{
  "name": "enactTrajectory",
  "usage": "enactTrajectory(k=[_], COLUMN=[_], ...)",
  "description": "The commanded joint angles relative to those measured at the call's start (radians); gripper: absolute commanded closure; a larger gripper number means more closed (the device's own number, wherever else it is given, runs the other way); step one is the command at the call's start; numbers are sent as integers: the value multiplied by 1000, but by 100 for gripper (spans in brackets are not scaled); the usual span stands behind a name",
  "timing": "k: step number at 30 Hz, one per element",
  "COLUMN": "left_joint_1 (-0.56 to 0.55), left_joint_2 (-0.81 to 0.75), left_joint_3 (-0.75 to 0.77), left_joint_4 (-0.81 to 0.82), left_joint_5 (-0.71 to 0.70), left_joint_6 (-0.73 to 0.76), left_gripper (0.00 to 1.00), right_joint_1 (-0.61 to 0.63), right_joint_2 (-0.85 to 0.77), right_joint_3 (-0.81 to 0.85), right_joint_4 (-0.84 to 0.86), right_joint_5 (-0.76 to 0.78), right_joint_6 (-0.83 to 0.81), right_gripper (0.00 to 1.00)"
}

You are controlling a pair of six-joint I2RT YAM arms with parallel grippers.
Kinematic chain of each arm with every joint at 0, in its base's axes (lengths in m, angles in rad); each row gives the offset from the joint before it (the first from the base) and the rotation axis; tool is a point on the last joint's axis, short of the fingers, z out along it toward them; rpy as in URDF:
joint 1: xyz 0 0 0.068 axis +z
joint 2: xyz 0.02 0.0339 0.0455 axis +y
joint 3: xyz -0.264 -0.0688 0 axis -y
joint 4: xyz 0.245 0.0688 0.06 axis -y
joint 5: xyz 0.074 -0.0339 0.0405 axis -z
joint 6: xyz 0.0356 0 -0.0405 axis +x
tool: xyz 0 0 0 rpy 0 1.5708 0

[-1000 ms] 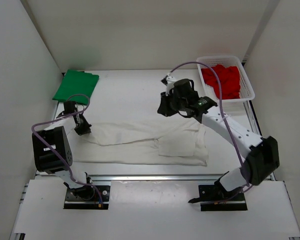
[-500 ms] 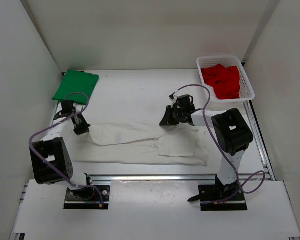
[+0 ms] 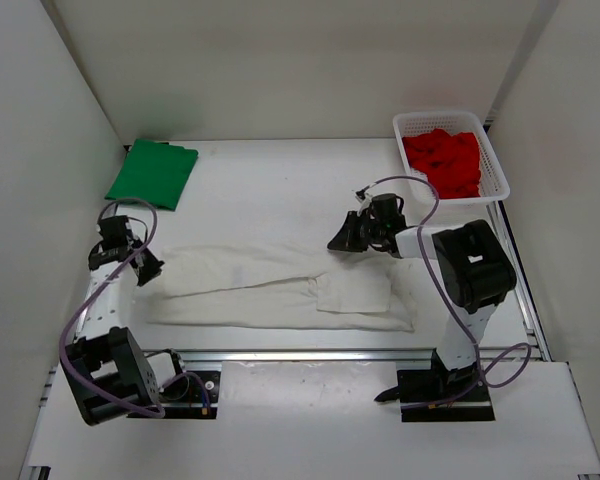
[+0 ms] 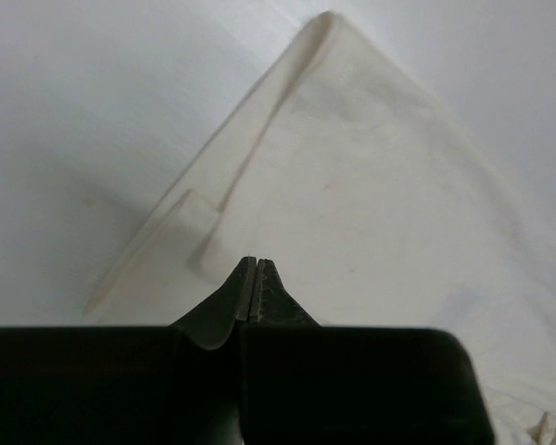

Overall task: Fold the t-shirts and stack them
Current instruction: Fold the other side of the tshirt into a rectangle

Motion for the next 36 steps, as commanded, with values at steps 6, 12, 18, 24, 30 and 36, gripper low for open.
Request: enactTrajectory(k=[6,12,18,24,30,36], left_joint_1=[-523,-642,-581,-597,-527,-522], left_joint_2=[116,374,379,402,448,470], left_joint_3=[46,94,-9,-49,-110,-119], left_joint_4=[312,521,750,859,937,960], left_joint_5=[28,151,250,281,364,367], left_joint_6=[-237,-309,-394,-417,-440,-454], left_gripper=[97,86,2,2,60,70], right_joint_1=[-51,-186,-358,-384,-373,-344], right_joint_2=[-230,-389,-442,-391,-423,-462], right_joint_3=[-109,-263,-367,-370,-394,-424], right_joint_4=[132,73,41,44,-2,-17], right_joint_5=[49,146,124,78,170,279], right_joint_6=[70,67,32,21,21,10], right_gripper=[88,81,77,77,76,72])
